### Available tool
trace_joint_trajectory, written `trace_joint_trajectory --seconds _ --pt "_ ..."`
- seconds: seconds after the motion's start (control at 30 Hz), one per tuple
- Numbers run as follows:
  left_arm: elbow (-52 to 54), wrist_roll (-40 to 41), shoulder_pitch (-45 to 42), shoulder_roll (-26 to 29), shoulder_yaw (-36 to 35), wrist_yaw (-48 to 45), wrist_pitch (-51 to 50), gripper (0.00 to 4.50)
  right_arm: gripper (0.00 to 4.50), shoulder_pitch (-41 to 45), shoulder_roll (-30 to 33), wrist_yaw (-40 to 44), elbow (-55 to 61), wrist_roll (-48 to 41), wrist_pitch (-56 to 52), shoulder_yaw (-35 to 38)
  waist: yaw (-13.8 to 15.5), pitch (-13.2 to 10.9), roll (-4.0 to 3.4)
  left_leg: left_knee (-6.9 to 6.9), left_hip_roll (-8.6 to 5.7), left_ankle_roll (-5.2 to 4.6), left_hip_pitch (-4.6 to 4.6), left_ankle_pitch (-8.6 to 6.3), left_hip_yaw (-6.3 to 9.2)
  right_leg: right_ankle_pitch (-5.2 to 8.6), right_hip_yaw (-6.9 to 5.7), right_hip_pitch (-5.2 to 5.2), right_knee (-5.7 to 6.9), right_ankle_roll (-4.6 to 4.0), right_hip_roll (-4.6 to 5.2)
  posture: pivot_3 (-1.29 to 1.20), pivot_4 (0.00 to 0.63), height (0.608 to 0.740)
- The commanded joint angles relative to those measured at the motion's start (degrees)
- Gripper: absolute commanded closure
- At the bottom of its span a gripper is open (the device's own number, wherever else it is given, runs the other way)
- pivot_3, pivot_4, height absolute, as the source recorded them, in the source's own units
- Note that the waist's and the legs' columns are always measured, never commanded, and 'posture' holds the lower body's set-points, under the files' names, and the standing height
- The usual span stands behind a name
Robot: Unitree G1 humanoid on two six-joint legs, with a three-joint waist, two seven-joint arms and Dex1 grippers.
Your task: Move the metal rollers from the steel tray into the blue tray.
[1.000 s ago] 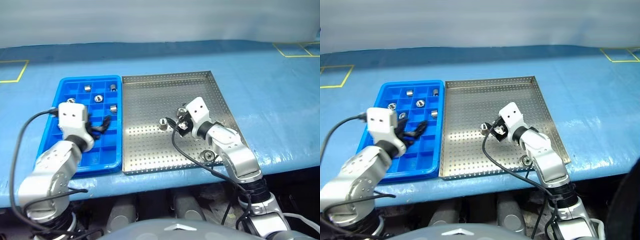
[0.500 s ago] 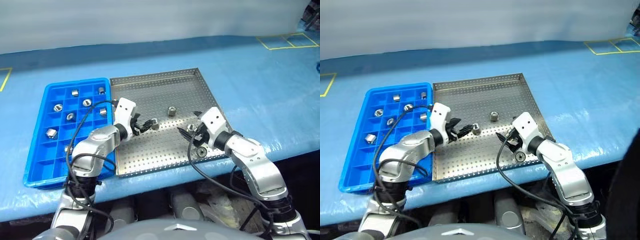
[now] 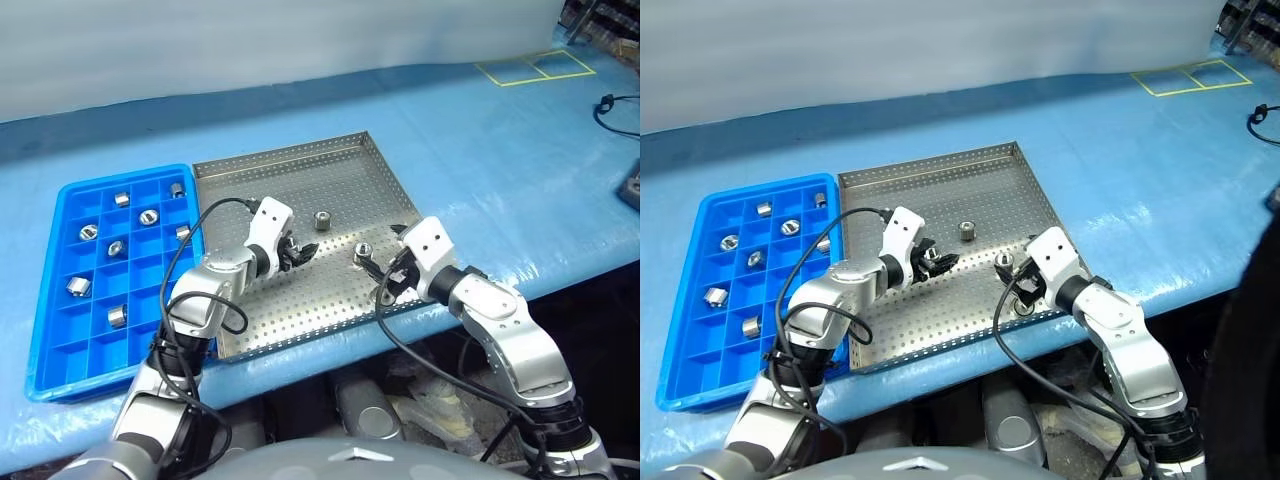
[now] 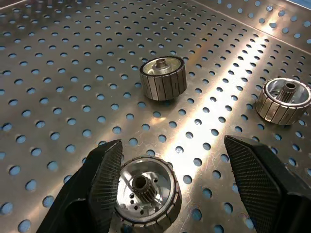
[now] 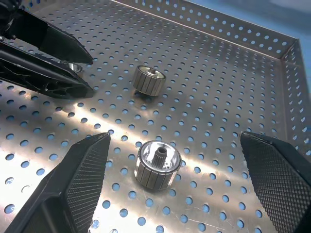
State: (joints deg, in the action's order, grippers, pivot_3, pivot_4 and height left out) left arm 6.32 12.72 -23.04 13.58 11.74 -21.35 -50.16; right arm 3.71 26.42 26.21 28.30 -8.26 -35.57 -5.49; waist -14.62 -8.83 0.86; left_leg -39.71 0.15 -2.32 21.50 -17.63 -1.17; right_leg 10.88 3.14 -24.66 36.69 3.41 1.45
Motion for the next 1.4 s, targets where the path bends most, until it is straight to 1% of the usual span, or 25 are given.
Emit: trace_joint_trajectory --seconds 0.03,0.07,0.1,0.17,0.23,0.27,0.4,0.43,0.67,0.83,0.93,1.0,1.1,1.2,1.27,1.4 --pt "-1.85 -2.15 0.21 0.0 2.0 0.78 -0.51 0.86 0.0 0.96 -0.3 -0.77 1.71 0.05 0.89 1.16 -0.05 0.01 -0.02 0.0 -0.01 0.0 -0.01 0.0 0.0 0.0 0.01 0.0 0.0 0.0 0.0 -0.34 0.15 0.74" --pt "-1.71 -2.55 0.3 0.14 2.16 0.94 -0.79 0.86 0.0 0.96 -0.35 -0.88 1.71 0.04 0.9 1.2 -0.1 0.01 -0.02 0.0 -0.01 0.0 -0.01 0.0 0.0 0.0 0.01 0.0 0.0 0.0 0.0 -0.34 0.15 0.74" --pt "-1.57 -3.11 0.44 0.36 2.37 1.21 -0.82 1.03 0.0 0.94 -0.37 -1.0 1.71 0.09 0.91 1.19 -0.15 0.01 -0.02 0.0 -0.01 0.0 -0.01 0.0 -0.01 -0.01 0.02 -0.01 0.0 -0.01 -0.01 -0.34 0.15 0.74" --pt "-1.41 -3.75 0.66 0.64 2.56 1.32 -0.82 1.45 0.0 0.95 -0.42 -1.11 1.65 0.07 0.94 1.2 -0.17 0.02 -0.03 0.0 0.0 0.0 0.03 0.0 0.0 -0.01 0.01 -0.05 0.01 -0.01 -0.01 -0.34 0.15 0.74" --pt "-0.95 -4.71 0.95 1.37 3.3 1.18 -0.93 2.09 0.0 0.98 -0.51 -1.25 1.52 0.13 1.03 1.08 -0.17 0.02 -0.03 0.0 0.0 0.0 0.02 0.0 0.0 -0.01 0.02 -0.04 0.01 0.0 0.0 -0.34 0.15 0.74" --pt "-0.86 -4.88 1.07 1.43 3.35 1.13 -0.92 2.09 0.0 1.08 -0.59 -1.36 1.43 0.15 1.07 1.0 -0.17 0.02 -0.04 0.0 0.0 0.0 0.01 0.0 0.0 -0.01 0.02 -0.04 0.01 0.0 0.0 -0.34 0.15 0.74" --pt "-0.45 -5.04 1.52 1.23 3.2 1.23 -0.5 3.06 0.0 1.55 -0.84 -1.67 1.03 0.16 1.16 0.75 -0.15 0.02 -0.04 0.0 0.0 0.0 0.01 0.0 -0.01 -0.01 0.02 -0.04 0.02 0.0 0.0 -0.33 0.15 0.74" --pt "-0.09 -5.24 1.71 1.23 3.2 1.19 -0.18 3.21 0.0 1.61 -0.88 -1.69 0.96 0.19 1.18 0.7 -0.14 0.02 -0.04 0.0 0.0 0.0 0.01 0.0 0.0 -0.01 0.02 -0.04 0.02 0.0 0.0 -0.33 0.15 0.74" --pt "4.75 -5.2 2.8 0.77 -0.41 3.01 1.53 3.2 0.0 1.84 -1.14 -1.52 0.79 0.31 1.18 0.11 -0.04 0.02 -0.04 0.0 0.01 0.0 0.03 0.0 0.0 -0.01 0.02 -0.05 0.02 -0.01 0.02 -0.32 0.15 0.74" --pt "12.8 -4.59 3.46 0.99 -6.51 6.47 -0.23 3.2 0.0 2.33 -1.23 -0.99 0.53 0.32 1.12 -0.6 0.08 0.01 -0.03 0.0 0.01 0.0 0.09 0.0 -0.01 -0.02 0.03 -0.13 0.04 -0.01 0.02 -0.3 0.15 0.74" --pt "19.91 -2.98 5.34 3.47 -11.08 6.17 -5.37 3.2 0.0 2.83 -1.32 -0.65 0.18 0.27 1.11 -1.26 -0.05 0.01 -0.03 0.0 0.01 -0.01 0.1 -0.01 -0.01 -0.02 0.03 -0.13 0.04 -0.01 0.03 -0.28 0.15 0.74" --pt "24.43 -2.44 7.63 6.51 -13.75 5.5 -8.51 3.2 0.0 3.09 -1.5 -0.24 -0.08 0.02 1.21 -1.78 -0.07 0.0 -0.04 0.02 0.05 -0.01 0.09 -0.02 -0.01 -0.01 0.03 -0.15 0.05 -0.01 0.01 -0.27 0.15 0.74" --pt "32.47 1.2 12.0 11.05 -20.43 2.45 -14.46 3.2 0.0 3.93 -1.98 0.24 -1.32 0.15 1.43 -2.94 0.14 -0.03 0.0 0.04 0.08 0.0 0.09 -0.02 -0.01 0.01 0.02 -0.19 0.1 -0.04 -0.01 -0.23 0.15 0.74" --pt "38.67 4.73 15.34 14.98 -27.4 -0.68 -19.4 3.2 0.0 4.9 -2.46 1.06 -2.42 0.0 1.75 -3.95 1.12 -0.05 0.03 0.03 0.08 0.01 0.1 -0.01 -0.01 0.01 0.0 -0.2 0.09 -0.05 0.01 -0.2 0.15 0.74" --pt "41.53 6.51 17.5 17.49 -33.03 -2.54 -22.62 3.2 0.0 5.49 -2.73 1.75 -3.22 -0.15 2.01 -4.76 1.81 -0.05 0.04 0.03 0.06 0.01 0.1 -0.01 -0.01 0.02 0.0 -0.2 0.08 -0.05 0.03 -0.18 0.15 0.74" --pt "43.66 9.54 19.9 20.18 -45.24 -5.67 -28.12 3.2 0.0 5.99 -3.13 3.01 -4.7 -0.1 2.48 -6.14 3.62 -0.05 0.05 0.04 0.08 0.03 0.1 0.0 0.0 0.04 -0.06 -0.22 0.09 -0.1 0.02 -0.15 0.15 0.74"
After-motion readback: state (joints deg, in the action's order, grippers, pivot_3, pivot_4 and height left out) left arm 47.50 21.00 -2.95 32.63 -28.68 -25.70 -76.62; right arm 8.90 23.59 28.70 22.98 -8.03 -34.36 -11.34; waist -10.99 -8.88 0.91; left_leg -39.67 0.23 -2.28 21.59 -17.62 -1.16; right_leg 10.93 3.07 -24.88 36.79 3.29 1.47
